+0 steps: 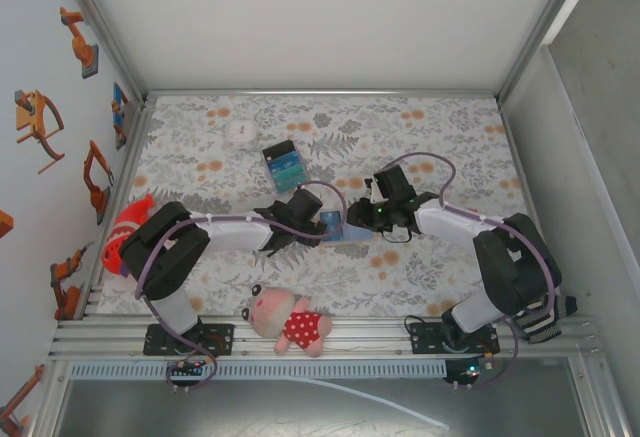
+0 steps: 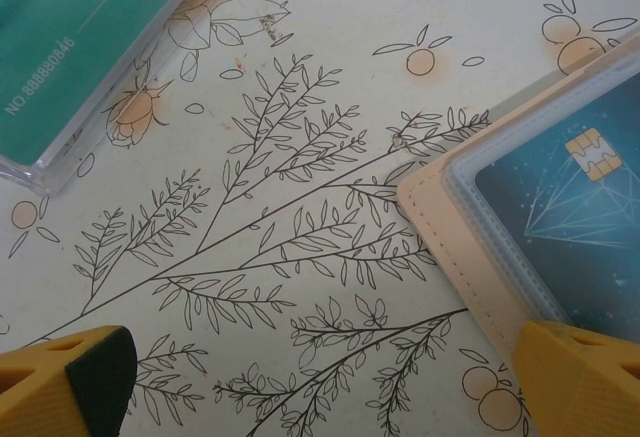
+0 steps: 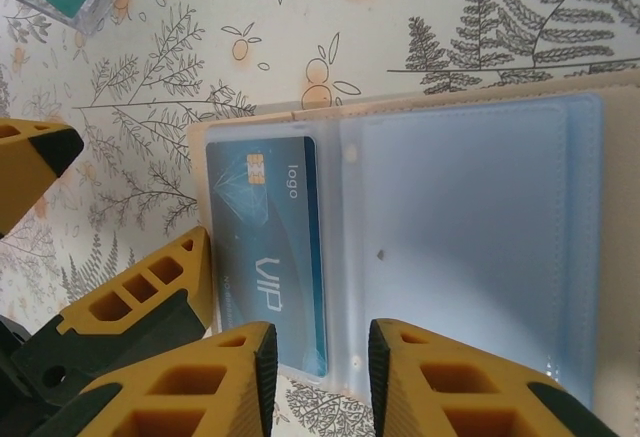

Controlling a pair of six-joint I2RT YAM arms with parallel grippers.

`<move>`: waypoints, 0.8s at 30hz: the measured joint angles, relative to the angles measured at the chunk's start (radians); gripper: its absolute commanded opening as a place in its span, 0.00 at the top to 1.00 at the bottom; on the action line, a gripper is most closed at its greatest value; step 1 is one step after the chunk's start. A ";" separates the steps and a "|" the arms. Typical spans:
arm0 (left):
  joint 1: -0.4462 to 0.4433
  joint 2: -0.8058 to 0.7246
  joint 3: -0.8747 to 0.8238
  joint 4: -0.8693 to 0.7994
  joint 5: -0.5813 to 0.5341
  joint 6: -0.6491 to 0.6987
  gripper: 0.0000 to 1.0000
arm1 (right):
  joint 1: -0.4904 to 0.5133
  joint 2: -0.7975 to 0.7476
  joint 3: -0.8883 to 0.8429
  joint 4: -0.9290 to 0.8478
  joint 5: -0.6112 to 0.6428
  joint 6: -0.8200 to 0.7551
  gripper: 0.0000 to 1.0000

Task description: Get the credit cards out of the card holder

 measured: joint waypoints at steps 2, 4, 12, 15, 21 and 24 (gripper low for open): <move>0.000 0.000 0.000 0.000 -0.002 0.001 0.03 | 0.000 0.003 0.000 0.010 -0.008 0.003 0.72; -0.002 0.000 0.000 0.000 -0.003 0.002 0.03 | 0.000 0.006 0.000 0.022 -0.014 0.008 0.72; -0.004 0.004 0.001 0.001 -0.005 0.003 0.03 | 0.001 0.070 0.000 0.072 -0.054 0.023 0.77; -0.005 0.004 0.002 0.000 -0.007 0.003 0.03 | 0.001 0.097 0.000 0.082 -0.066 0.027 0.78; -0.013 0.015 0.016 -0.003 -0.018 0.003 0.03 | 0.002 0.129 0.000 0.116 -0.094 0.039 0.80; -0.017 0.018 0.019 -0.005 -0.025 0.003 0.03 | 0.003 0.137 0.000 0.127 -0.105 0.042 0.81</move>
